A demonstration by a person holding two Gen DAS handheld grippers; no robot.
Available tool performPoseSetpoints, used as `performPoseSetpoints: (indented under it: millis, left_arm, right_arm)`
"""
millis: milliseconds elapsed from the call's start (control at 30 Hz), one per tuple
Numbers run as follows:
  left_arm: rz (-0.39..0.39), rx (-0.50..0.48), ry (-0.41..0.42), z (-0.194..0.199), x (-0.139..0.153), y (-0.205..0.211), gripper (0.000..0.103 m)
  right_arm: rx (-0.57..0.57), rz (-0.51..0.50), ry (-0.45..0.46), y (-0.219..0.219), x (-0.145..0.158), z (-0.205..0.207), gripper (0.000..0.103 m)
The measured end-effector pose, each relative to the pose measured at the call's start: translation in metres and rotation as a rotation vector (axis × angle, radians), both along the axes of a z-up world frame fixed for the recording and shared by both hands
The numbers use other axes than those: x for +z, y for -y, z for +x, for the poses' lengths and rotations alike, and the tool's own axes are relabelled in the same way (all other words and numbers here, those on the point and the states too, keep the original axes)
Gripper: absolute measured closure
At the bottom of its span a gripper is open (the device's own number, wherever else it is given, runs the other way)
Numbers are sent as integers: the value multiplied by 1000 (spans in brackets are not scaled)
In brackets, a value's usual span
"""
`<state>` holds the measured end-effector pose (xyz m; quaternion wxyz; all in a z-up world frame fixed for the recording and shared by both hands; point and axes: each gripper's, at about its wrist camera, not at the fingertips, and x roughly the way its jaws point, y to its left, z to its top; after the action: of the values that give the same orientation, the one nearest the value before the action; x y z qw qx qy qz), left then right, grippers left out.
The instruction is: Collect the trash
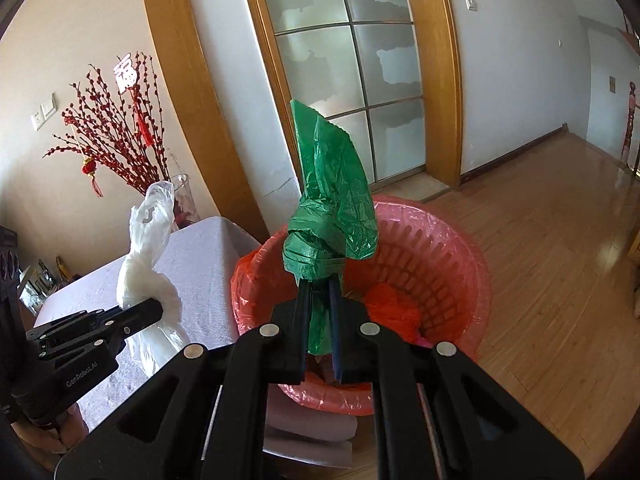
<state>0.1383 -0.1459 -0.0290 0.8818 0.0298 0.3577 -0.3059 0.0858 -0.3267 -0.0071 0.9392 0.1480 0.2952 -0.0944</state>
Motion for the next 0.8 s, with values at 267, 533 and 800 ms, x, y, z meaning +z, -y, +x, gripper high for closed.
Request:
performPoseSetpoints:
  millis: [267,533,800]
  left_arm:
    - [0,-54,-13,15,-4,32,87]
    - [1,-90,-25,29,-10,65,85]
    - [2,-46,-69,41,-28,65,53]
  right_arm:
    - [-44,23,34,21,3,2,94]
    - [-81,57,57,43,5,10,93]
    - [-99,51,50,52,-2,10,63]
